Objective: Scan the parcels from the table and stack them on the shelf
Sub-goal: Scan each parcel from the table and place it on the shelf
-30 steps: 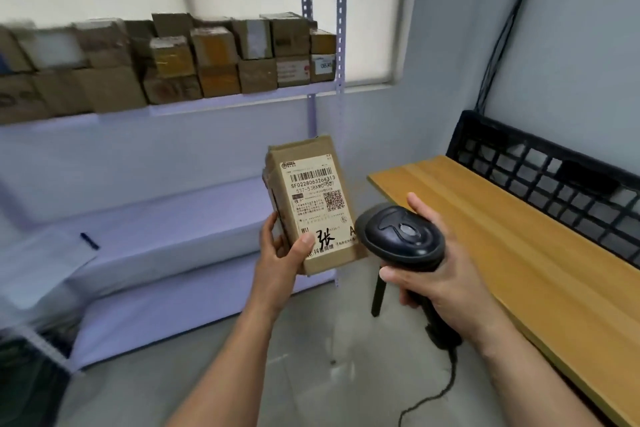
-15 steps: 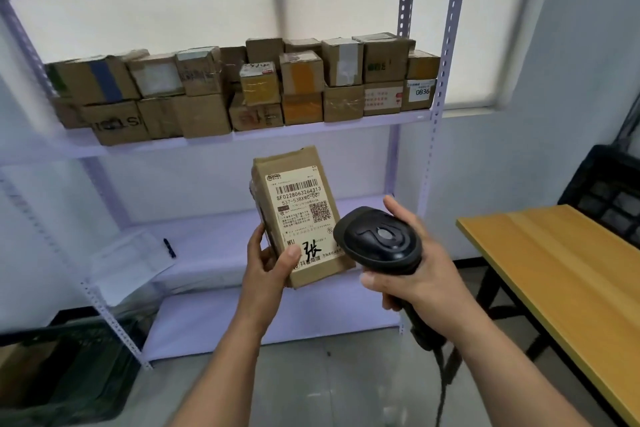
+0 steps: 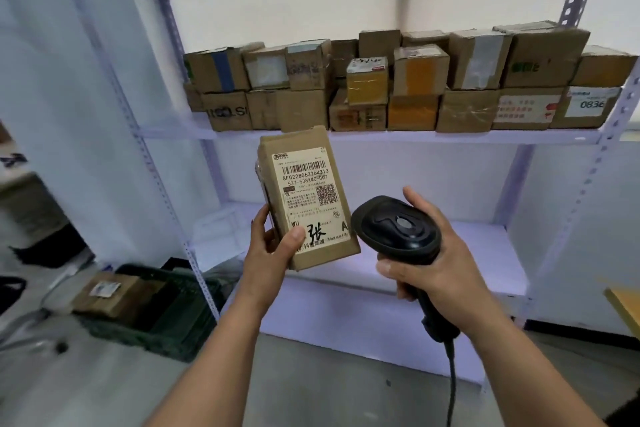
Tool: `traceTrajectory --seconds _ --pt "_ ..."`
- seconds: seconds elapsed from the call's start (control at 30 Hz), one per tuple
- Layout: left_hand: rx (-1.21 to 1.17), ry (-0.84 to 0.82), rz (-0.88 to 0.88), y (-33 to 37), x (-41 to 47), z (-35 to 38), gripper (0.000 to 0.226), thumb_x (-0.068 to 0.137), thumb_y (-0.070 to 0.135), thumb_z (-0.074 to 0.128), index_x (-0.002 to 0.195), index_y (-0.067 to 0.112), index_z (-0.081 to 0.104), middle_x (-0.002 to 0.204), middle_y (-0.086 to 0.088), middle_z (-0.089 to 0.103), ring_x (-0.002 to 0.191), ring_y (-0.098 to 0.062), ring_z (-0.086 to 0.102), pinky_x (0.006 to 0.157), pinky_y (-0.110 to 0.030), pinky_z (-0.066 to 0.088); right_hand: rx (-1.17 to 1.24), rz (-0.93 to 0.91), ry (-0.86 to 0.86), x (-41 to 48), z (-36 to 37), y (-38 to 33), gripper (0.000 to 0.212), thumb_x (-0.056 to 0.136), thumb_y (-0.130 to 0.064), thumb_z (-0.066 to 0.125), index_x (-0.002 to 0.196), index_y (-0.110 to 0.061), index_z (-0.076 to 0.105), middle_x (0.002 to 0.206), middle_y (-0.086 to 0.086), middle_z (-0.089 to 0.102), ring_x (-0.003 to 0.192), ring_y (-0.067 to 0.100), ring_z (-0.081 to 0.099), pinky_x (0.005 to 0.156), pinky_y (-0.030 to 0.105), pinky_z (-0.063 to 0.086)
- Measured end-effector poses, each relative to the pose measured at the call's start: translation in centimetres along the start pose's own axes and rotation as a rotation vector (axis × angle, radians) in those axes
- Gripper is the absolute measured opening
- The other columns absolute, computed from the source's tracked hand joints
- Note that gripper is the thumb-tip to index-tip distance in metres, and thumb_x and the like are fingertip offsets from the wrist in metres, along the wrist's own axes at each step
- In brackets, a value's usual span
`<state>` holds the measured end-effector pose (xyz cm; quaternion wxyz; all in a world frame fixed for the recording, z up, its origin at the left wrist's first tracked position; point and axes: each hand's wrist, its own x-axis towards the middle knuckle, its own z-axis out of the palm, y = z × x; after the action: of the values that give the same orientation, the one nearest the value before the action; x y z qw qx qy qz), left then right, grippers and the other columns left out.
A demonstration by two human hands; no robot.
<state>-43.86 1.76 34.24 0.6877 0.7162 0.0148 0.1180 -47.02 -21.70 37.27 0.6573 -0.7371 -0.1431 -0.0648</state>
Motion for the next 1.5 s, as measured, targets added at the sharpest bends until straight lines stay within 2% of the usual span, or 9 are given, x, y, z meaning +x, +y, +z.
traceTrajectory --seconds 0.13,0.2,0.3,0.57,0.77,0.93,1.1,1.33,1.5 --pt "-0.013 0.102 0.019 0.3 2.0 -4.5 0.089 0.059 0.063 0.070 0.139 0.046 0.033 0.113 0.016 0.064 0.098 -0.001 0.066 0.083 -0.027 0.051 -0.014 -0.005 -0.079 3.0 3.4 0.5 0.098 0.070 0.002 0.083 0.138 -0.054 0.039 0.116 0.009 0.065 0.053 0.022 0.062 0.052 0.035 0.055" --pt "-0.010 0.141 0.025 0.6 3.3 -6.5 0.080 0.070 0.055 0.074 0.137 0.044 0.032 0.109 0.018 0.063 0.089 0.007 0.066 0.076 -0.022 0.050 -0.017 -0.009 -0.107 4.5 5.3 0.7 0.099 0.070 0.002 0.084 0.138 -0.054 0.039 0.118 0.008 0.064 0.054 0.023 0.062 0.053 0.036 0.056" --pt "-0.025 0.186 0.034 0.9 6.2 -9.8 0.061 0.087 0.039 0.060 0.141 0.035 0.032 0.106 0.017 0.063 0.080 0.011 0.066 0.072 -0.021 0.050 0.001 -0.012 -0.136 7.1 8.3 0.9 0.099 0.070 0.002 0.084 0.137 -0.057 0.040 0.119 0.006 0.064 0.056 0.021 0.063 0.054 0.035 0.055" --pt "-0.033 0.218 0.028 1.9 17.8 -20.4 0.094 0.062 0.063 0.071 0.144 0.036 0.035 0.113 0.010 0.068 0.089 -0.001 0.068 0.067 -0.027 0.052 0.027 0.008 -0.101 15.7 16.8 1.5 0.099 0.070 0.004 0.084 0.131 -0.061 0.042 0.113 0.012 0.066 0.055 0.021 0.062 0.052 0.030 0.051" --pt "-0.037 0.182 0.010 2.2 27.2 -26.1 0.062 0.089 0.045 0.062 0.144 0.033 0.035 0.116 0.003 0.066 0.090 -0.004 0.066 0.065 -0.026 0.050 -0.018 0.027 -0.087 21.9 22.9 1.0 0.099 0.070 0.001 0.085 0.128 -0.066 0.041 0.115 0.008 0.065 0.055 0.024 0.063 0.053 0.031 0.052" --pt "0.022 0.046 -0.035 3.1 34.3 -28.2 0.086 0.062 0.071 0.060 0.140 0.038 0.041 0.119 0.007 0.067 0.101 -0.013 0.066 0.068 -0.032 0.052 -0.028 0.027 -0.011 25.5 25.9 1.3 0.099 0.071 0.000 0.084 0.123 -0.073 0.041 0.112 0.010 0.067 0.054 0.030 0.061 0.054 0.031 0.051" --pt "0.066 -0.082 -0.091 4.0 40.5 -28.6 0.040 0.089 0.062 0.049 0.121 0.038 0.053 0.106 0.003 0.067 0.095 -0.017 0.063 0.078 -0.037 0.050 -0.027 0.056 0.062 27.3 27.0 1.9 0.100 0.070 0.003 0.084 0.121 -0.073 0.044 0.110 0.009 0.067 0.054 0.030 0.060 0.054 0.032 0.051" --pt "0.031 -0.195 -0.167 3.9 46.8 -27.5 0.042 0.086 0.066 0.050 0.105 0.032 0.065 0.102 -0.008 0.072 0.095 -0.026 0.068 0.091 -0.042 0.052 -0.072 0.090 0.164 29.0 26.9 2.1 0.100 0.069 0.004 0.084 0.122 -0.072 0.045 0.119 0.004 0.063 0.053 0.030 0.061 0.054 0.032 0.052" --pt "-0.084 -0.120 -0.111 3.0 48.0 -26.0 0.065 0.081 0.079 0.038 0.123 0.034 0.058 0.110 -0.002 0.068 0.101 -0.023 0.064 0.090 -0.041 0.052 -0.086 0.091 0.200 29.5 27.0 2.6 0.100 0.070 0.004 0.083 0.125 -0.069 0.045 0.117 0.008 0.064 0.052 0.030 0.060 0.053 0.031 0.051"
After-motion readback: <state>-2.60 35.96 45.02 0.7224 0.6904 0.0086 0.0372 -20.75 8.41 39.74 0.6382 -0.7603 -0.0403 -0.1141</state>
